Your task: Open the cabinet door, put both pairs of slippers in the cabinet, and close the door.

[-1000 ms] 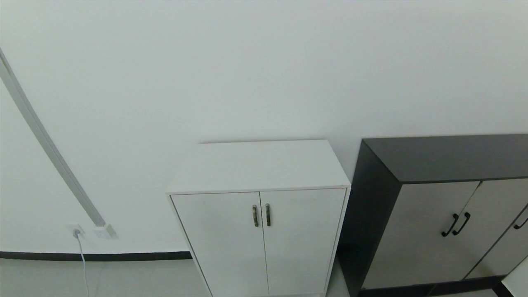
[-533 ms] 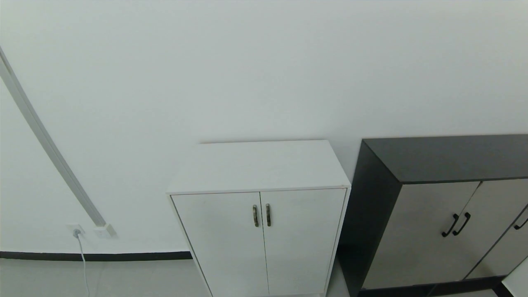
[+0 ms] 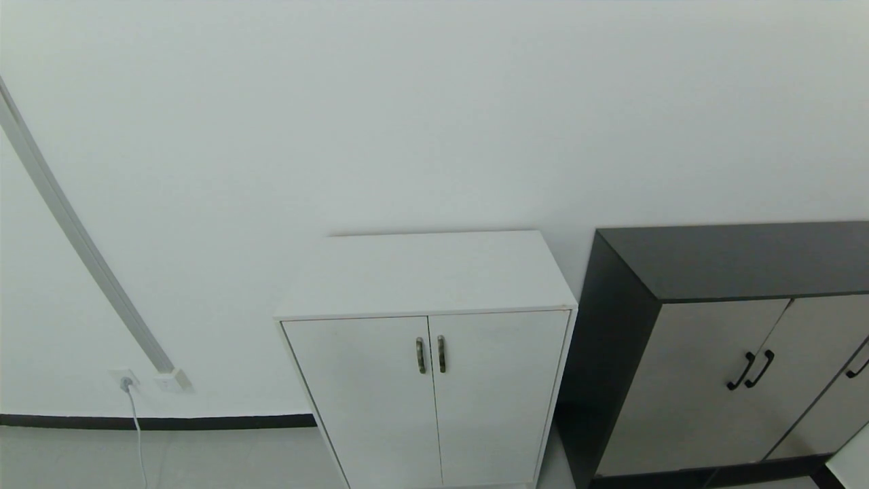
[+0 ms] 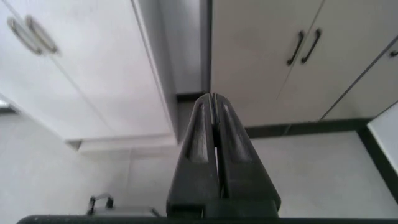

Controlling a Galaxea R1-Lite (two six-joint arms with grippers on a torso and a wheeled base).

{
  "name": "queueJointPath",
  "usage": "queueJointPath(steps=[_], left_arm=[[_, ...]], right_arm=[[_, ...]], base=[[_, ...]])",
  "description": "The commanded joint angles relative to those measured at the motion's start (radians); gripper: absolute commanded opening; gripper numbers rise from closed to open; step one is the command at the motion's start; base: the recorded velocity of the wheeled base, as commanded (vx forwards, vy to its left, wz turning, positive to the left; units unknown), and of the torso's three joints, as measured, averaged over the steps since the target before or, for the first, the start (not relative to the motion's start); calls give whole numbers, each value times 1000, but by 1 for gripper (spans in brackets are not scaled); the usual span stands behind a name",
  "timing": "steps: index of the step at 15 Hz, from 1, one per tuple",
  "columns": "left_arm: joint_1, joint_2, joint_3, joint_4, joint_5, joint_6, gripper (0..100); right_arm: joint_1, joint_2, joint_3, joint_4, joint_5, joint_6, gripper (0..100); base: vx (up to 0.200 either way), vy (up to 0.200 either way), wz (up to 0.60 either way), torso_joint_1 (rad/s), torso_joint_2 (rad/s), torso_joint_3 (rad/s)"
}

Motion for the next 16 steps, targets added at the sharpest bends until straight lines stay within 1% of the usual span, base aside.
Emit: queueJointPath(steps=[1,4,10,12,14,16], left_arm=[[0,1,0,-1,1,0,0],[0,1,0,-1,1,0,0],[0,1,0,-1,1,-2,0],[0,1,0,-1,1,0,0],[0,1,0,-1,1,-2,0],[0,1,0,-1,1,-2,0]], right_arm=[[-13,-120,0,0,0,0,0],[-18,-200,0,-2,-1,3,0],[-13,-211,0,-5,-58,35,0],[18,-271,-2,1,-18,6,0],[16,-271,0,1,-9,-26,0],[16,-269,0,-3,-18,12,0]], base=[[0,0,0,0,0,0],[0,0,0,0,0,0],[0,0,0,0,0,0],[0,0,0,0,0,0],[0,0,0,0,0,0],[0,0,0,0,0,0]])
